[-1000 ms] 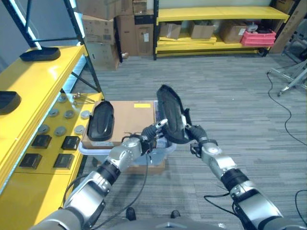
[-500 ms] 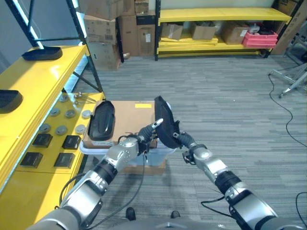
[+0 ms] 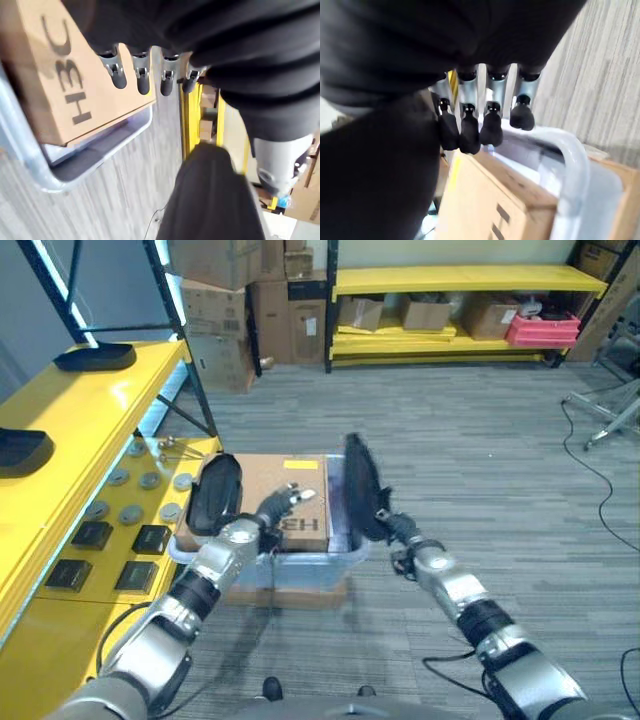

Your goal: Move parts from the plastic box to the shelf.

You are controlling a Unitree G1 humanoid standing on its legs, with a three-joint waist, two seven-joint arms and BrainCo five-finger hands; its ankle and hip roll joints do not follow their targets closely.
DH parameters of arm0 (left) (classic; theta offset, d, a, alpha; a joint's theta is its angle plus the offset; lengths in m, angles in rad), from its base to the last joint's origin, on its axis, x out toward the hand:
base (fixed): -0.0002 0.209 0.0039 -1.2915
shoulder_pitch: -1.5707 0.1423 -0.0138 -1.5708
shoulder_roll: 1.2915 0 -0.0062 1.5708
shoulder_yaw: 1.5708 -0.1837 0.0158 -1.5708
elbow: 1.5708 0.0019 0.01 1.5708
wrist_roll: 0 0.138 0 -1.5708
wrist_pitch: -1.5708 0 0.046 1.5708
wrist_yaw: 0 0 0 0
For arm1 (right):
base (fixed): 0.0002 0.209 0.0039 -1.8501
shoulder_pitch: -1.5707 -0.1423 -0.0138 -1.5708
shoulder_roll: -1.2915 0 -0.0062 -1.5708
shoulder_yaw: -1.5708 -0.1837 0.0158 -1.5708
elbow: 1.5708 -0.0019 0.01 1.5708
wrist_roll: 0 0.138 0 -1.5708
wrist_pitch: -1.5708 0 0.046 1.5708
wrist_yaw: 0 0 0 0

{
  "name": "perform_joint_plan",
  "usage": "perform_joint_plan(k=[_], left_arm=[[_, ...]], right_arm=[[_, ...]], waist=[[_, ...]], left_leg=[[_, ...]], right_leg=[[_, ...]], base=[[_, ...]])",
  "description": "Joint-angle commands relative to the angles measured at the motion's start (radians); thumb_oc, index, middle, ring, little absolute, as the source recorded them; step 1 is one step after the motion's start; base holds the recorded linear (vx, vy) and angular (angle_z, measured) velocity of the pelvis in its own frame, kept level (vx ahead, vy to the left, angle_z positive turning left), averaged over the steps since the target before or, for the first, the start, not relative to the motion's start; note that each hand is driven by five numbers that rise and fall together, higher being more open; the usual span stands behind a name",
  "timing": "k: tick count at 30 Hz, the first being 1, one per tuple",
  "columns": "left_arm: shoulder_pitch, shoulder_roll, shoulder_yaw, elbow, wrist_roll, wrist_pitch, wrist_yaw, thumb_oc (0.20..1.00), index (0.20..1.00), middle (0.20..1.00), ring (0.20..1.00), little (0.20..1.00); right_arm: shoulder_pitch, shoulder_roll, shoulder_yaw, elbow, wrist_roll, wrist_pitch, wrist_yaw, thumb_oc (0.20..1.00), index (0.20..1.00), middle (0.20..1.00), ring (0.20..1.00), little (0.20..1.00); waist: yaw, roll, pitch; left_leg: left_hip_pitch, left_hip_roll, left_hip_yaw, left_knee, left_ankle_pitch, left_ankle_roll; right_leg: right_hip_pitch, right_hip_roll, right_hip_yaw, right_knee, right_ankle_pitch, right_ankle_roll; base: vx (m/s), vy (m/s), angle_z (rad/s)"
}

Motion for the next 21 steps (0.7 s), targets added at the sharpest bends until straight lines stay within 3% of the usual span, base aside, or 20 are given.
perform_joint_plan(k=[1, 7, 13, 21], left_arm=[[-0.082, -0.025, 0.002, 0.060, -0.038, -0.022, -0.011, 1.000, 1.000, 1.000, 1.000, 1.000], [-0.106, -0.056, 0.020, 0.077, -0.162, 0.005, -0.015, 1.000, 1.000, 1.000, 1.000, 1.000], [-0.143, -0.076, -0.004, 0.045, -0.217, 0.003, -0.062, 1.000, 1.000, 1.000, 1.000, 1.000], [-0.163, -0.069, -0.053, -0.029, -0.251, 0.006, -0.032, 1.000, 1.000, 1.000, 1.000, 1.000]], right_arm=[[-0.080, -0.036, -0.039, -0.031, 0.025, -0.097, -0.021, 0.200, 0.200, 0.200, 0.200, 0.200], [-0.121, -0.059, -0.044, -0.013, -0.046, -0.066, 0.017, 0.200, 0.200, 0.200, 0.200, 0.200], [-0.186, -0.089, 0.064, 0.011, -0.267, -0.032, 0.112, 0.200, 0.200, 0.200, 0.200, 0.200], [-0.254, -0.117, 0.177, 0.016, -0.427, -0.004, 0.157, 0.200, 0.200, 0.200, 0.200, 0.200]], waist=[[0.028, -0.031, -0.038], [0.025, -0.033, -0.039], [0.027, -0.037, -0.038], [0.037, -0.041, -0.040]], left_leg=[[0.047, -0.015, -0.039, 0.013, -0.107, 0.005], [0.052, -0.017, -0.042, 0.011, -0.110, 0.005], [0.051, -0.017, -0.041, 0.009, -0.109, 0.004], [0.050, -0.019, -0.053, 0.005, -0.109, 0.001]], right_leg=[[-0.041, -0.017, -0.045, 0.006, 0.024, 0.025], [-0.037, -0.018, -0.048, 0.004, 0.022, 0.026], [-0.038, -0.017, -0.051, 0.005, 0.023, 0.025], [-0.035, -0.013, -0.050, 0.002, 0.020, 0.026]], base=[[0.00, 0.000, 0.00], [0.00, 0.000, 0.00], [0.00, 0.000, 0.00], [0.00, -0.001, 0.01]])
